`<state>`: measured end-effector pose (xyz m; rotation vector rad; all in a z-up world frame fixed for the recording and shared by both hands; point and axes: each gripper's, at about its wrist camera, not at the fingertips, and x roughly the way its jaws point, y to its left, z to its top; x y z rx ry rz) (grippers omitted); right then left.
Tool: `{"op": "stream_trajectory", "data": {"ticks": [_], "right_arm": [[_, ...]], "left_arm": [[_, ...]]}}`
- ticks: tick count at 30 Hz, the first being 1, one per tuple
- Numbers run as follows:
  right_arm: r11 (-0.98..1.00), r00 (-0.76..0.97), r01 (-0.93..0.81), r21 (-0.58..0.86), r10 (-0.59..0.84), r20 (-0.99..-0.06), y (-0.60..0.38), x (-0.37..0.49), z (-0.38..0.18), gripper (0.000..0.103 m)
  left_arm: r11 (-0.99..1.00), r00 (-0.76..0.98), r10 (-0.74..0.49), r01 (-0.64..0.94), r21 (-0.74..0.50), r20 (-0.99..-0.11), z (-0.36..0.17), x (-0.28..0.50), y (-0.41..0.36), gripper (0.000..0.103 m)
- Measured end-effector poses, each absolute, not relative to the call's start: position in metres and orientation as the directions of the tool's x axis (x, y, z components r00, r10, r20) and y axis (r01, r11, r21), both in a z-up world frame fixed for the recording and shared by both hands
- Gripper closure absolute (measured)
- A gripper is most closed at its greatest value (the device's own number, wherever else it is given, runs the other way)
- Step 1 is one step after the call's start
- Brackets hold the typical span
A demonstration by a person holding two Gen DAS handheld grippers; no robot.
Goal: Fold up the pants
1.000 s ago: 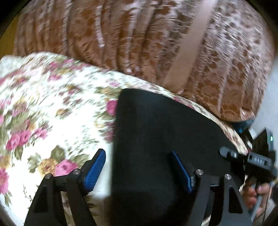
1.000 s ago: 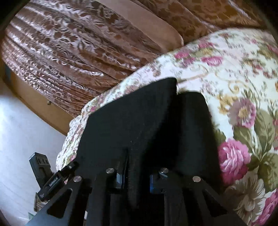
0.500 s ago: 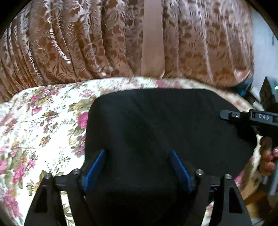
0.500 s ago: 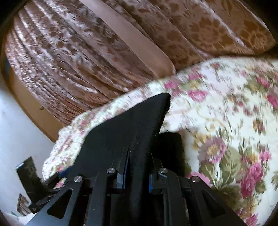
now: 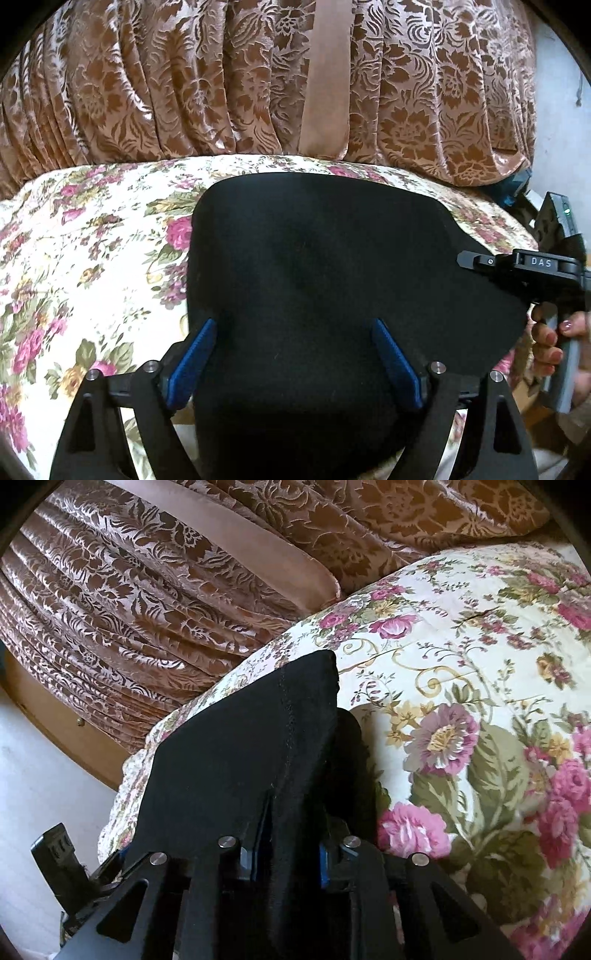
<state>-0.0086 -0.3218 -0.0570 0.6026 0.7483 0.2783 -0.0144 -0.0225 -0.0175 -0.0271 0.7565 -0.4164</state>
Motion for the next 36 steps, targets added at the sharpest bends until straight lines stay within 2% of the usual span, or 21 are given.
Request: {"op": "stream_trajectory", "data": {"ticks": [2, 4, 7, 10, 13, 15, 18, 21, 23, 25, 27, 30, 33, 36], "right_arm": [[0.814, 0.707, -0.021, 0.58, 0.423, -0.567, -0.323, -0.013, -0.052, 0.079], [0.852, 0.72, 0.013, 0.523, 0.355, -0.596, -0.327, -0.021, -0.042, 0.07], [0.902, 0.769, 0.082, 0.423, 0.213, -0.603, -0.331, -0.032, -0.022, 0.07], [0.929, 0.813, 0.081, 0.362, 0.148, -0.563, -0.327, -0.036, 0.005, 0.07], [0.947, 0.819, 0.048, 0.319, 0.146, -0.555, -0.313, -0.028, 0.025, 0.07], [0.958, 0.819, 0.025, 0.285, 0.144, -0.555, -0.299, -0.017, 0.034, 0.07], [0.976, 0.795, 0.013, 0.218, 0.122, -0.594, -0.271, 0.007, 0.039, 0.07], [0.986, 0.783, -0.009, 0.168, 0.111, -0.611, -0.253, 0.027, 0.036, 0.069], [0.991, 0.777, -0.033, 0.127, 0.106, -0.621, -0.243, 0.043, 0.026, 0.069], [0.997, 0.746, -0.033, 0.071, 0.072, -0.662, -0.237, 0.056, 0.009, 0.069], [0.997, 0.704, -0.008, 0.081, 0.064, -0.708, -0.242, 0.059, -0.012, 0.069], [0.99, 0.743, -0.029, 0.14, 0.115, -0.659, -0.253, 0.041, -0.022, 0.069], [0.998, 0.738, -0.048, 0.052, 0.07, -0.671, -0.247, 0.037, -0.03, 0.071], [0.999, 0.712, -0.029, 0.039, 0.048, -0.7, -0.246, 0.054, -0.03, 0.071]], "left_arm": [[0.918, 0.642, -0.384, 0.346, -0.196, -0.664, -0.01, -0.018, -0.015, 0.017], [0.921, 0.661, -0.379, 0.334, -0.198, -0.648, 0.002, -0.022, -0.01, 0.017], [0.925, 0.709, -0.369, 0.345, -0.161, -0.601, 0.025, -0.023, -0.011, 0.017], [0.917, 0.718, -0.38, 0.374, -0.136, -0.584, 0.042, -0.011, -0.024, 0.017], [0.917, 0.708, -0.371, 0.381, -0.117, -0.601, 0.049, 0.008, -0.042, 0.017], [0.926, 0.687, -0.331, 0.369, -0.082, -0.647, 0.049, 0.026, -0.061, 0.017], [0.931, 0.654, -0.305, 0.359, -0.072, -0.693, 0.042, 0.05, -0.077, 0.017], [0.944, 0.65, -0.251, 0.328, -0.033, -0.718, 0.026, 0.068, -0.086, 0.017], [0.96, 0.612, -0.197, 0.279, -0.023, -0.766, 0.005, 0.081, -0.082, 0.017], [0.963, 0.601, -0.23, 0.256, -0.088, -0.766, -0.007, 0.079, -0.07, 0.016], [0.961, 0.623, -0.247, 0.256, -0.104, -0.742, -0.011, 0.07, -0.062, 0.015], [0.96, 0.64, -0.238, 0.271, -0.075, -0.731, -0.015, 0.063, -0.063, 0.014], [0.963, 0.618, -0.218, 0.262, -0.064, -0.755, -0.018, 0.073, -0.067, 0.01], [0.968, 0.584, -0.205, 0.242, -0.072, -0.785, -0.024, 0.091, -0.069, 0.006]]}}
